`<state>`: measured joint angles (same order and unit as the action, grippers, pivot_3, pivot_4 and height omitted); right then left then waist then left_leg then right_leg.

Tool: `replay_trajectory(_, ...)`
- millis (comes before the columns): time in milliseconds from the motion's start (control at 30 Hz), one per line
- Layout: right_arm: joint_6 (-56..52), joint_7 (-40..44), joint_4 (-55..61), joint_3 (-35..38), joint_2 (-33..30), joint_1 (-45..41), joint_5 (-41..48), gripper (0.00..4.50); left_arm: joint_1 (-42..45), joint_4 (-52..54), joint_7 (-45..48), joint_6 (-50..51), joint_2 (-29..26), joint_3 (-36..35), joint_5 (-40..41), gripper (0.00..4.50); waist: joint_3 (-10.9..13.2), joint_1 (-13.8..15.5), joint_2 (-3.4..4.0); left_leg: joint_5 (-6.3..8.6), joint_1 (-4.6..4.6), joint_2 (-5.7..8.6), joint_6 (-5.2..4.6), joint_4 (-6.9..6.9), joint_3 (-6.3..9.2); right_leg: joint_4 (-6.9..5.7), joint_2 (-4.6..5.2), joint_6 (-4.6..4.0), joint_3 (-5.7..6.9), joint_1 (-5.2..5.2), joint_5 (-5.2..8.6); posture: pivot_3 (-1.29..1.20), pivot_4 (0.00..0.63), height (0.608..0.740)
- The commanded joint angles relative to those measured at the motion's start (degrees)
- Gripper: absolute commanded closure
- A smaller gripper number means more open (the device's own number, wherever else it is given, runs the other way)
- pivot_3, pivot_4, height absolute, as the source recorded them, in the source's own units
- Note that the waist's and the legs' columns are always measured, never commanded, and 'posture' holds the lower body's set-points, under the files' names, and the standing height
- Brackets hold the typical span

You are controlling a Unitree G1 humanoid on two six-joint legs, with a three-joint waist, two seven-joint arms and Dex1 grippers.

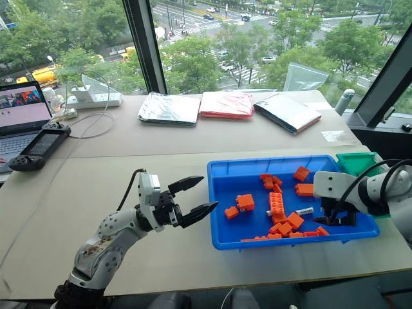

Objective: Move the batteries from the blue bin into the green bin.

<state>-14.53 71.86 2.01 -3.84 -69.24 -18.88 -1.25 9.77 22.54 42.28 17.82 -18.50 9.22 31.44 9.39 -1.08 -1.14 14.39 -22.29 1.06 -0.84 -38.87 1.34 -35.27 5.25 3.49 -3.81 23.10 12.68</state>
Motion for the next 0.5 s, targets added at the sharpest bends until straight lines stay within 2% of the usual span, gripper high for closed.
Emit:
replay_trajectory(33,2.9,-0.1,-3.7,-2.3,1.3,-2.2,-2.2,0.02,0.3,1.6,-0.4,0.1,0.2,-0.1,-0.2,0.0,0.0,0.2,0.0,0.0,-0.02,0.01,0.0,0.0,0.01,-0.01,0.0,0.0,0.0,0.01,0.0,0.0,0.15,0.74)
replay_trajectory(200,7.8,0.1,-10.7,-5.6,4.0,-4.3,-4.1,0.02,-0.3,2.0,-0.8,0.0,-0.1,-0.2,-0.3,0.0,0.0,0.5,0.0,0.01,-0.12,0.05,-0.01,0.01,0.03,0.04,0.09,0.02,0.01,0.06,0.0,0.0,0.15,0.74)
replay_trajectory(333,6.8,1.4,-15.0,-7.3,5.5,-5.1,-5.0,0.02,-0.4,2.4,-1.3,0.1,0.0,-0.2,-0.4,0.0,0.0,0.4,0.0,0.01,-0.09,0.06,-0.01,0.03,0.03,0.05,0.06,0.01,0.01,0.05,0.0,0.0,0.15,0.74)
replay_trajectory(433,4.5,2.6,-16.9,-7.9,5.9,-5.5,-5.1,0.66,-0.6,2.5,-1.6,0.0,0.0,-0.2,-0.6,0.0,0.0,0.5,-0.01,0.01,-0.02,0.06,-0.01,0.01,0.05,0.05,0.05,0.01,0.02,-0.05,0.0,0.0,0.15,0.74)
replay_trajectory(500,3.8,3.2,-17.4,-8.0,5.9,-5.4,-5.2,1.43,-0.8,2.6,-1.7,0.0,0.0,-0.2,-0.6,0.0,0.0,0.5,-0.02,0.01,0.0,0.06,-0.01,0.0,0.05,0.05,0.05,0.01,0.02,-0.08,0.0,0.0,0.15,0.74)
